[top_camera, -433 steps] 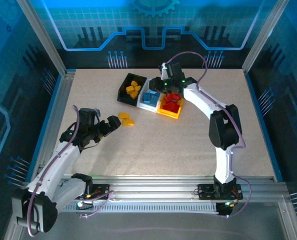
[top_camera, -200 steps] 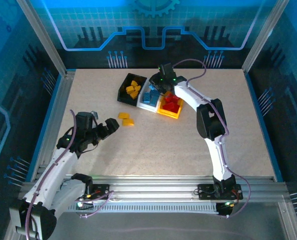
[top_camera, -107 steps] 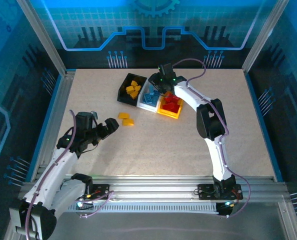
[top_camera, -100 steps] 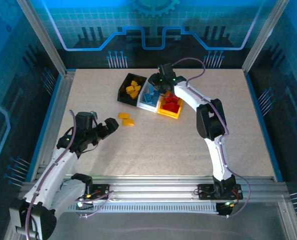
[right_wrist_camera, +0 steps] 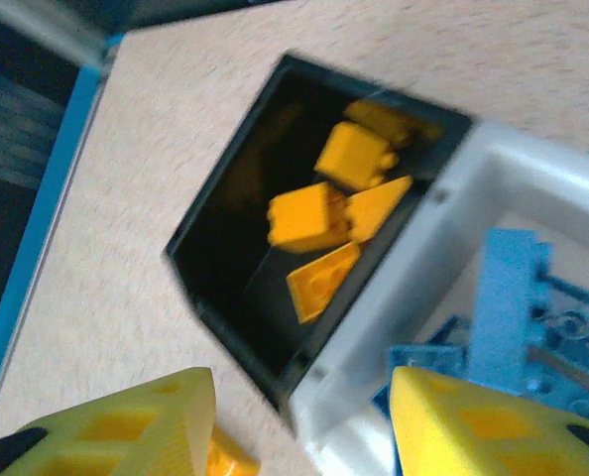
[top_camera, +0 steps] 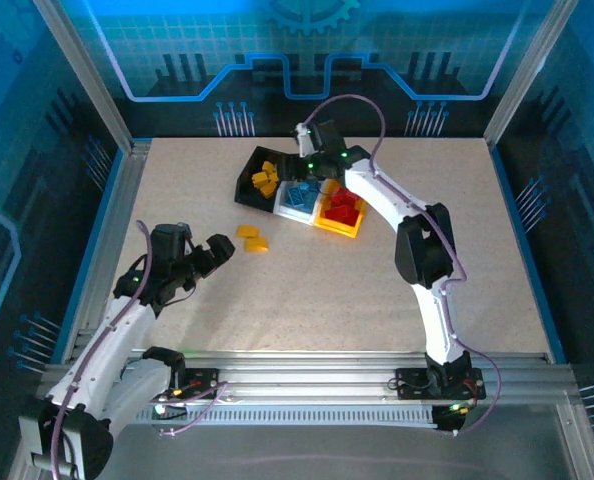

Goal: Sort the legos into containers by color

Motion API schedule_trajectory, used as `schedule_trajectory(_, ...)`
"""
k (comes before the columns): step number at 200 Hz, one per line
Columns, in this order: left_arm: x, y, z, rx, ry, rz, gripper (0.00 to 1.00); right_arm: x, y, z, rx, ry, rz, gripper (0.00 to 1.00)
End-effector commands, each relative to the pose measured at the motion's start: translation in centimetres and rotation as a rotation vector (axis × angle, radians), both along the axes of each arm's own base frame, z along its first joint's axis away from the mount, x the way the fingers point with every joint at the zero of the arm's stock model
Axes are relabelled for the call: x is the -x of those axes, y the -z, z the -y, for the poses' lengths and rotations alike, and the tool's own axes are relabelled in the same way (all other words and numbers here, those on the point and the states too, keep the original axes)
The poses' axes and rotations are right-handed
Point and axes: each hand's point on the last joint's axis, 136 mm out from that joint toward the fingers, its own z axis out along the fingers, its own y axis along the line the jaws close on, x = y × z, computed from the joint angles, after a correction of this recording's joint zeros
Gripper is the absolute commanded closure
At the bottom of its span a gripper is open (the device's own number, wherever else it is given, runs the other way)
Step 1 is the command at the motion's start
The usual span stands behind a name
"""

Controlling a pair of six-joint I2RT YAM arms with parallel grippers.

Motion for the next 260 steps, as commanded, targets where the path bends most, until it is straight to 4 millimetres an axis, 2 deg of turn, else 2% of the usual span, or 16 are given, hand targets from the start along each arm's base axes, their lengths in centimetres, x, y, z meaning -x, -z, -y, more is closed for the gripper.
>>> schedule_trajectory(1, -0.2, 0.0, -0.8, -0.014, -0.043, 0.009, 0.01, 6.5, -0.3, -2.0, 0.13, -0.337, 0.078, 0.45)
schedule_trajectory(22, -0.3, 0.2, -0.9, -0.018, -0.05, 0.008, 0.01, 10.1, 1.8, -2.2, 0.205, -0.431, 0.073, 0.4)
schedule_trajectory(49, -0.5, 0.0, -1.1, -0.025, -0.06, 0.011, 0.01, 14.1, 4.8, -2.9, 0.325, -0.545, 0.089, 0.38)
schedule_trajectory(70, -0.6, -0.2, -1.1, -0.024, -0.057, 0.015, 0.01, 16.4, 6.9, -3.9, 0.402, -0.657, 0.112, 0.38)
schedule_trajectory(83, -0.6, -0.3, -1.0, -0.029, -0.05, 0.015, 0.01, 17.1, 7.9, -4.7, 0.431, -0.718, 0.148, 0.37)
schedule_trajectory(101, -0.4, -0.4, -1.0, -0.033, -0.039, 0.014, 0.01, 16.9, 9.0, -5.6, 0.427, -0.754, 0.181, 0.36)
schedule_trajectory(148, 0.5, -0.1, -1.0, -0.035, -0.025, 0.005, 0.01, 14.6, 11.7, -6.6, 0.468, -0.792, 0.214, 0.34)
schedule_trajectory(184, 1.0, 0.1, -1.1, -0.043, -0.019, 0.002, 0.01, 13.4, 12.9, -6.2, 0.507, -0.768, 0.2, 0.33)
schedule_trajectory(232, 1.1, 0.3, -0.9, -0.04, -0.008, -0.01, 0.01, 12.8, 14.3, -6.0, 0.538, -0.763, 0.197, 0.31)
schedule_trajectory(254, 1.2, 0.1, -1.0, -0.044, -0.003, -0.015, 0.01, 12.0, 14.0, -6.2, 0.55, -0.747, 0.214, 0.3)
schedule_trajectory(256, 1.2, 0.1, -1.0, -0.044, -0.002, -0.017, 0.01, 12.0, 15.0, -6.1, 0.557, -0.749, 0.197, 0.3)
schedule_trajectory(260, 1.2, 0.0, -0.9, -0.044, 0.0, -0.017, 0.01, 11.9, 15.3, -6.1, 0.562, -0.749, 0.193, 0.29)
